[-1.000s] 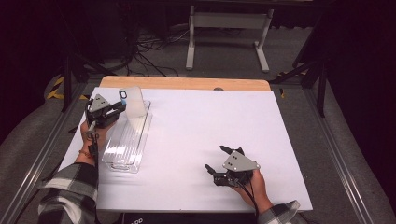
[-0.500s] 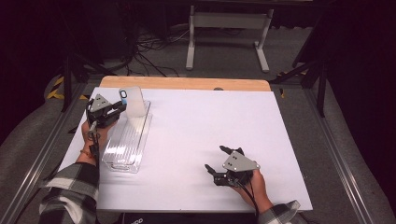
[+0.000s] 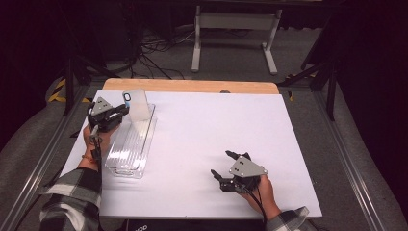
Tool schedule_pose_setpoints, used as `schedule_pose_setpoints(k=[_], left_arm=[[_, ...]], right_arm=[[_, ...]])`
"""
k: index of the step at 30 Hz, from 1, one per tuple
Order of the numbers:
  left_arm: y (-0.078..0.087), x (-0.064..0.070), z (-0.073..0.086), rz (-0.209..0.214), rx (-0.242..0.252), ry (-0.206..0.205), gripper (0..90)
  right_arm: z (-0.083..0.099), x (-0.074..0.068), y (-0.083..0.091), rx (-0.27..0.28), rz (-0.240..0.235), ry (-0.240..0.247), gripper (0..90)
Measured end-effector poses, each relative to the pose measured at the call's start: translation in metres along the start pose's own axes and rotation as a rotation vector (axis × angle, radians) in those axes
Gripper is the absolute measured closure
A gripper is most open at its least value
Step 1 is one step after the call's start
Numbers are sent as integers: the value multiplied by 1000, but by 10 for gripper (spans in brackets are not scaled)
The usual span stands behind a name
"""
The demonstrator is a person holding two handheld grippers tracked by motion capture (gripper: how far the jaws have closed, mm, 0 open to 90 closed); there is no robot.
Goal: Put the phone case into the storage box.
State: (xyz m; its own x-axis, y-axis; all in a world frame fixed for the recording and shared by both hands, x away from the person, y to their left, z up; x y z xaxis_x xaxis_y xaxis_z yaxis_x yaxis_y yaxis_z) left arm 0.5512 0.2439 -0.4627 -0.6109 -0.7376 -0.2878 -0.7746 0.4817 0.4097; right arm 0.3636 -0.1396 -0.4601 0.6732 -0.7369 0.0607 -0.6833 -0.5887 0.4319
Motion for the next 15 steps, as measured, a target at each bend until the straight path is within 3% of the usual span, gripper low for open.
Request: schedule_pose_setpoints(k=[15], left_arm=[[4, 1, -1, 17, 11, 14, 756]], right_arm=[[0, 0, 0, 4, -3, -4, 238]])
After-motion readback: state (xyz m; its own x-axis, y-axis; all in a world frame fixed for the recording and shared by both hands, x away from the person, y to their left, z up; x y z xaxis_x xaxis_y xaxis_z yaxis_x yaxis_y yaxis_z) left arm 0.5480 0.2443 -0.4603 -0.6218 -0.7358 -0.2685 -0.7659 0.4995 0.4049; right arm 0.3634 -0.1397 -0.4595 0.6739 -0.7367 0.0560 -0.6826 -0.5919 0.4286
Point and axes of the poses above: each handheld gripper's, and its own axes: y roughly backward along the jaws, z roughly out of its underside, x roughly to its right, the point moved 7 cm from there along -y, roughly forward along the jaws, and after that the axes turned 13 degrees about -y, right-handed, at the moved point
